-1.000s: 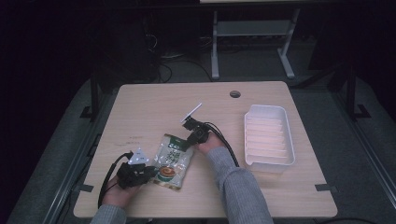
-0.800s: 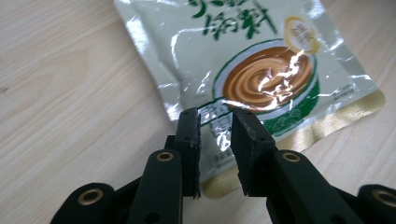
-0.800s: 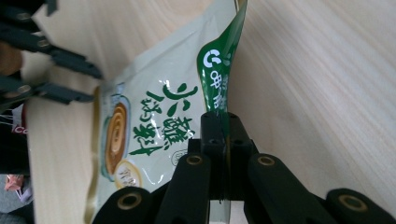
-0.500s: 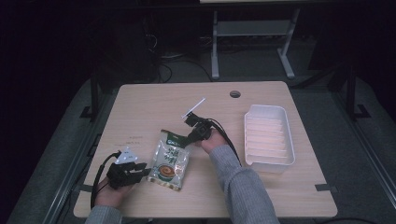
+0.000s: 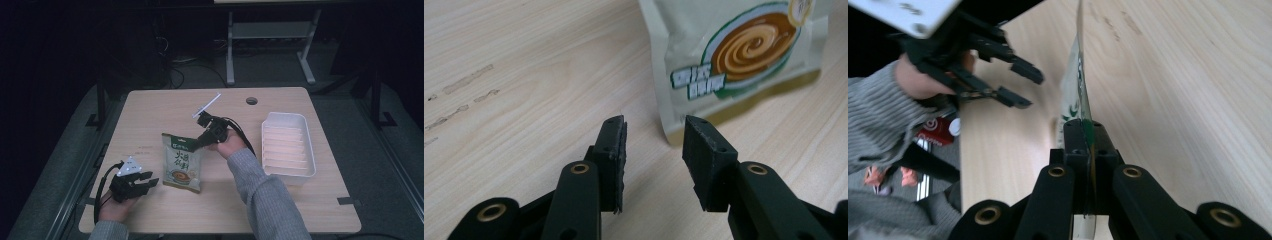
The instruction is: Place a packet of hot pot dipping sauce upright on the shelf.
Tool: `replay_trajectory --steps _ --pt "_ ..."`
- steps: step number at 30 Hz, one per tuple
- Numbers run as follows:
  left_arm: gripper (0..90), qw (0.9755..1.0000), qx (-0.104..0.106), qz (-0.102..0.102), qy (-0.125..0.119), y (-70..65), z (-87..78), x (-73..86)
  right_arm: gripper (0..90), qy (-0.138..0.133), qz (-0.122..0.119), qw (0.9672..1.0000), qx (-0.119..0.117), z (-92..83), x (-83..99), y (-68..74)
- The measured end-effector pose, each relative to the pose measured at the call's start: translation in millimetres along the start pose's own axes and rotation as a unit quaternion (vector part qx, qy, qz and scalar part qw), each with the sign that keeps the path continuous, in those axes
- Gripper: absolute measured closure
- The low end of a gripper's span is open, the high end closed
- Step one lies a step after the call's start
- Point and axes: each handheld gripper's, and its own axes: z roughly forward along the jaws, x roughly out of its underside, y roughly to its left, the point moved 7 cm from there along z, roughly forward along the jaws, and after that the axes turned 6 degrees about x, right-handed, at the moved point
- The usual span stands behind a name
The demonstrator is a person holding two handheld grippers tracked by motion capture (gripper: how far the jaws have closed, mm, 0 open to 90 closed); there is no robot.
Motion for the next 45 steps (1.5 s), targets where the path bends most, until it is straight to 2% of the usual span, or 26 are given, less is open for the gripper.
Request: replay_trajectory --steps 4,6,10,11,16,21,25,31,35,38,45 --pt "60.5 1.0 0.0 0.002 0.001 0.0 0.5 0.1 89.5 -0.002 -0.016 0.9999 -0.005 -9.9 -5.5 8.5" --pt "60.3 1.0 0.001 0.001 0.0 -0.1 0.7 0.0 89.5 0.003 -0.038 0.9993 -0.004 -19.0 -8.7 14.3" --pt "60.0 1.0 0.001 0.001 0.0 0.3 1.0 0.3 89.5 0.011 -0.05 0.9987 -0.005 -29.1 -9.8 16.5" --pt "59.8 1.0 0.003 -0.001 0.001 0.4 1.2 0.4 89.5 0.011 -0.054 0.9985 -0.003 -37.2 -10.6 16.5" --pt "58.4 1.0 0.004 0.0 0.0 0.4 1.5 0.2 89.5 0.013 -0.071 0.9973 -0.009 -54.5 -11.0 18.8" --pt "57.0 1.0 0.004 -0.002 0.001 0.6 1.3 0.4 89.5 0.023 -0.082 0.9964 0.001 -66.2 -5.2 17.0" --pt "53.8 1.0 0.003 -0.007 0.005 2.1 2.7 1.2 89.5 0.029 -0.083 0.9961 0.007 -77.7 0.0 14.2" --pt "52.0 1.0 0.003 -0.008 0.005 2.6 2.4 1.1 89.5 0.021 -0.082 0.9963 0.016 -98.1 7.4 9.5" --pt "50.8 1.0 0.003 -0.007 0.003 1.9 2.8 0.5 89.5 0.021 -0.089 0.9956 0.022 -105.6 11.4 7.7" --pt "50.1 1.0 0.003 -0.007 0.002 1.9 2.9 0.2 89.4 0.03 -0.09 0.9951 0.028 -114.8 17.0 5.8" --pt "48.3 0.9999 0.004 -0.01 0.003 2.6 2.9 0.6 89.4 0.018 -0.089 0.9952 0.035 -131.9 23.9 2.4"
